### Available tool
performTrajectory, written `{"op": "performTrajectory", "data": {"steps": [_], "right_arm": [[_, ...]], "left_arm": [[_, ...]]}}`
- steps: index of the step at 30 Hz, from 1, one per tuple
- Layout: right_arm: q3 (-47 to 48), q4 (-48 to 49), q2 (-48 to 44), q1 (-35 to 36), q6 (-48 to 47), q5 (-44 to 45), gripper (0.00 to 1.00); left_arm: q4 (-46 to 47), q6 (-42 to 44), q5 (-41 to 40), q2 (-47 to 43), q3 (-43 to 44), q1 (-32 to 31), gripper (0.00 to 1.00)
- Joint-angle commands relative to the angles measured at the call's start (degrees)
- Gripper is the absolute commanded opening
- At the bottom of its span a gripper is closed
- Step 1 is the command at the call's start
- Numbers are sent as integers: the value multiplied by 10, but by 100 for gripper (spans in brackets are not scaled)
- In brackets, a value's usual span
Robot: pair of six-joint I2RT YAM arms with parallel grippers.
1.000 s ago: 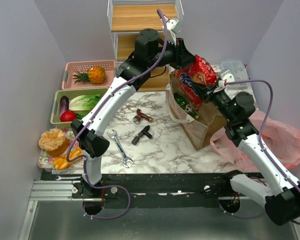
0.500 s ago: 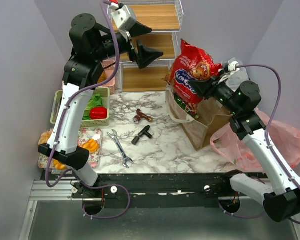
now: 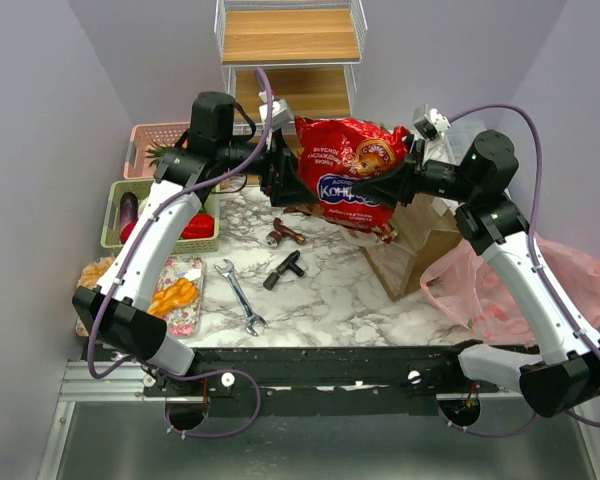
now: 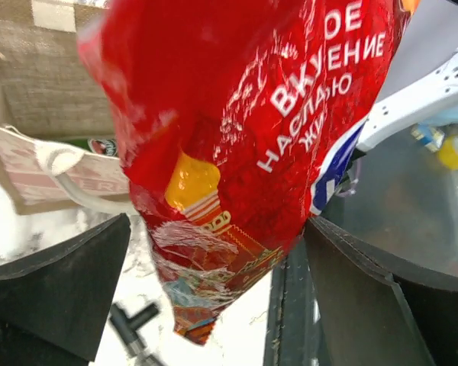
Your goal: Untie the knot of the grocery bags and take out the mixed food
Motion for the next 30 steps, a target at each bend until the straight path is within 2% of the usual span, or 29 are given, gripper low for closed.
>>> {"op": "performTrajectory", "data": {"steps": [1, 3, 6, 8, 11, 12, 13, 15, 17, 19, 21, 22, 25, 30], "right_arm": [[51, 62, 15, -2, 32, -61, 1], [54, 67, 24, -2, 40, -73, 1], [63, 62, 42, -2, 52, -85, 1], [72, 52, 54, -3, 53, -88, 1], [76, 55, 66, -2, 62, -82, 1], [78, 58, 71, -2, 68, -77, 4], [80, 60, 75, -2, 76, -68, 12], [82, 55, 79, -3, 84, -41, 35], [83, 42, 79, -8, 77, -2, 57], [82, 22, 76, -13, 62, 49, 74], [76, 13, 74, -23, 56, 106, 84], [72, 13, 73, -31, 57, 131, 88], [69, 6, 77, -54, 56, 168, 96], [60, -13, 77, -72, 36, 216, 100]], "left_arm": [[182, -164, 52, -68, -104, -4, 98], [287, -262, 70, -80, -156, -7, 92], [417, -381, 79, -87, -204, -6, 78], [490, -448, 90, -87, -222, -5, 64], [663, -585, 99, -88, -268, -6, 39], [705, -623, 99, -89, -283, -6, 31], [715, -632, 96, -92, -293, -6, 22], [702, -626, 89, -99, -300, -3, 1], [697, -639, 73, -105, -312, 9, 0], [727, -682, 47, -111, -335, 29, 0], [705, -697, 14, -123, -362, 44, 0], [689, -695, 7, -130, -373, 47, 0], [720, -708, 3, -136, -401, 56, 0], [686, -722, -35, -129, -401, 92, 0]]}}
